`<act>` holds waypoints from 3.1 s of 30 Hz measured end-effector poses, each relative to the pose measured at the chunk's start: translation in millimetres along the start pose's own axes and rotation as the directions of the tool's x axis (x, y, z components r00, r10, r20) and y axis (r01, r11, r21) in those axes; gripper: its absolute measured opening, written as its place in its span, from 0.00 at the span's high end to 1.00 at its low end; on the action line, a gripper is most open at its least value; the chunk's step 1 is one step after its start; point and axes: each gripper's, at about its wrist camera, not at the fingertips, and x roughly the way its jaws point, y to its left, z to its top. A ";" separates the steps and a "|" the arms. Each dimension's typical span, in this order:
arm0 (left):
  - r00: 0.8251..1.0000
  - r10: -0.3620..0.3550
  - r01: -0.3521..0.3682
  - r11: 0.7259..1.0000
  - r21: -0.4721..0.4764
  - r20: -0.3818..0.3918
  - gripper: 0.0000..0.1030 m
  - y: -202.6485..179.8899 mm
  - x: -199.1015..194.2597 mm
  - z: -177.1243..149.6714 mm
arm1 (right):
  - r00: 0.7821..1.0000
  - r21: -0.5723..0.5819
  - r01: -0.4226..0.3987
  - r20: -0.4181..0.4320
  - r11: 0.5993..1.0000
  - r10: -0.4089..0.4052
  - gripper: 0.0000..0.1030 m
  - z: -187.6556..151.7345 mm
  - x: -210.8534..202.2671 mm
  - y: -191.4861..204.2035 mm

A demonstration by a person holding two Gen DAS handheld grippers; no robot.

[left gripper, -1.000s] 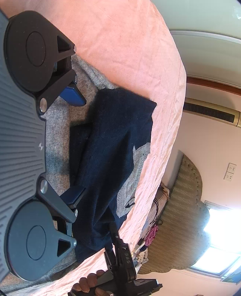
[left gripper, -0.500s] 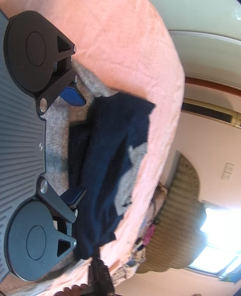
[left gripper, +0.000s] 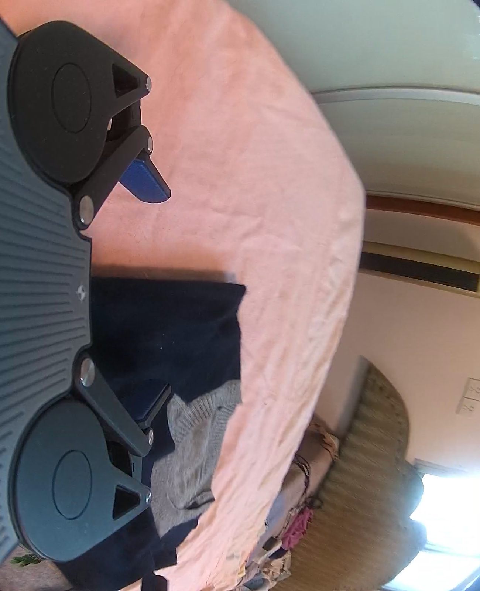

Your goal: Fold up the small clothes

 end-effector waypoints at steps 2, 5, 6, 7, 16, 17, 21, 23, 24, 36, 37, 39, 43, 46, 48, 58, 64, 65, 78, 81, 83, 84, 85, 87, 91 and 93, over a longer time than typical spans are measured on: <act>0.999 0.017 -0.017 1.000 0.022 -0.036 0.02 -6.9 15.9 -0.1 | 0.998 -0.037 0.042 -0.052 0.998 -0.044 0.40 -3.8 14.1 4.9; 0.998 0.053 -0.049 0.994 0.102 -0.029 0.31 -23.7 21.3 -6.3 | 0.992 -0.110 0.101 -0.064 0.989 -0.109 0.56 -9.0 23.7 11.5; 0.999 0.052 -0.049 0.990 0.136 -0.018 0.74 -30.0 19.0 -6.5 | 0.993 -0.108 0.083 -0.074 0.991 -0.091 0.63 -9.1 23.3 12.1; 0.999 0.042 -0.040 0.986 0.159 -0.011 0.93 -35.0 16.6 -6.3 | 0.994 -0.113 0.067 -0.084 0.991 -0.077 0.73 -9.5 23.7 13.3; 0.954 0.256 -0.294 0.899 0.323 0.155 0.94 -45.2 14.1 -20.8 | 0.998 -0.025 0.070 -0.003 0.997 -0.070 0.90 -14.3 20.5 -14.0; 0.955 0.253 -0.290 0.901 0.322 0.153 0.93 -46.4 9.3 -20.0 | 0.997 -0.033 0.074 0.012 0.997 -0.073 0.90 -16.8 19.7 -12.0; 0.927 0.277 -0.339 0.907 0.252 0.251 0.59 -54.4 -24.3 -15.9 | 0.995 0.029 0.066 0.066 0.997 -0.068 0.48 -10.7 -2.7 -4.6; 0.923 0.213 -0.294 0.928 0.230 0.320 0.25 -66.6 -37.4 -13.6 | 0.984 -0.029 0.089 0.160 0.996 -0.083 0.42 -10.0 -20.6 12.0; 0.931 0.173 -0.260 0.932 0.252 0.321 0.18 -77.6 -37.6 -14.0 | 0.985 -0.053 0.069 0.164 0.996 -0.060 0.42 -9.4 -21.8 20.5; 0.980 0.176 -0.195 0.945 0.263 0.094 0.17 -65.3 10.8 -13.9 | 0.984 -0.303 0.122 0.164 0.945 -0.075 0.43 -49.2 35.7 43.4; 0.978 0.177 -0.201 0.944 0.262 0.112 0.17 -63.0 -4.2 -19.0 | 0.984 -0.289 0.134 0.151 0.948 -0.093 0.43 -46.9 29.9 45.4; 0.988 0.104 -0.128 0.964 0.233 0.115 0.17 -49.6 -41.5 -31.6 | 0.985 -0.221 0.133 0.140 0.966 -0.103 0.39 -47.3 3.5 46.6; 0.995 0.061 -0.074 0.986 0.152 0.084 0.17 -11.3 -100.1 -75.9 | 0.974 -0.130 0.120 0.205 0.984 -0.092 0.23 -77.4 -73.1 23.8; 0.999 0.043 -0.043 0.997 0.063 -0.004 0.17 14.0 -110.5 -102.4 | 0.986 -0.014 0.121 0.116 0.993 -0.119 0.21 -111.6 -100.4 -5.8; 1.000 0.010 -0.010 0.999 0.051 0.013 0.18 14.6 -119.5 -112.3 | 0.994 0.016 0.089 0.067 0.996 -0.090 0.21 -136.7 -102.4 -15.0; 0.998 0.052 -0.048 0.988 0.146 -0.027 0.97 12.3 -126.3 -97.8 | 0.994 -0.050 0.106 0.015 0.993 -0.105 0.94 -143.2 -100.2 -1.4; 0.997 -0.046 0.045 0.999 -0.028 -0.060 0.90 40.8 -145.5 -107.4 | 0.999 0.108 0.046 0.008 0.993 -0.047 0.85 -156.1 -122.7 -35.3; 0.991 -0.121 0.117 0.991 -0.067 -0.063 0.84 44.5 -153.2 -111.5 | 1.000 0.148 0.015 0.008 0.989 -0.017 0.65 -160.2 -129.5 -36.1; 0.974 -0.208 0.181 0.955 -0.237 -0.095 0.95 61.0 -165.4 -134.8 | 0.988 0.062 -0.110 -0.103 0.992 0.116 0.90 -216.2 -141.3 5.4; 0.988 -0.143 0.130 0.976 -0.173 -0.064 0.98 68.8 -181.4 -127.7 | 0.995 0.079 -0.078 -0.060 0.994 0.083 0.93 -212.2 -160.5 -9.1; 0.984 -0.133 0.111 0.978 -0.175 -0.117 0.98 76.0 -172.3 -132.6 | 0.995 0.125 -0.062 -0.067 0.990 0.071 0.94 -213.4 -163.0 -26.8; 0.980 -0.144 0.116 0.974 -0.195 -0.139 0.98 78.6 -169.1 -137.8 | 0.991 0.159 -0.099 -0.070 0.982 0.112 0.93 -215.9 -162.6 -33.0; 0.975 -0.173 0.141 0.967 -0.214 -0.136 0.97 79.3 -171.6 -143.8 | 0.988 0.179 -0.115 -0.079 0.977 0.131 0.93 -217.3 -162.4 -33.7; 0.959 -0.256 0.221 0.944 -0.245 -0.121 0.90 78.3 -183.1 -154.1 | 0.983 0.215 -0.135 -0.092 0.967 0.157 0.80 -220.2 -165.7 -31.1; 0.924 -0.367 0.315 0.888 -0.334 -0.105 0.52 78.0 -201.2 -183.7 | 0.957 0.248 -0.239 -0.102 0.939 0.270 0.38 -242.4 -184.7 -22.9; 0.923 -0.369 0.318 0.890 -0.326 -0.109 0.53 70.6 -207.2 -191.6 | 0.943 0.255 -0.262 -0.139 0.931 0.303 0.38 -255.3 -184.5 -13.8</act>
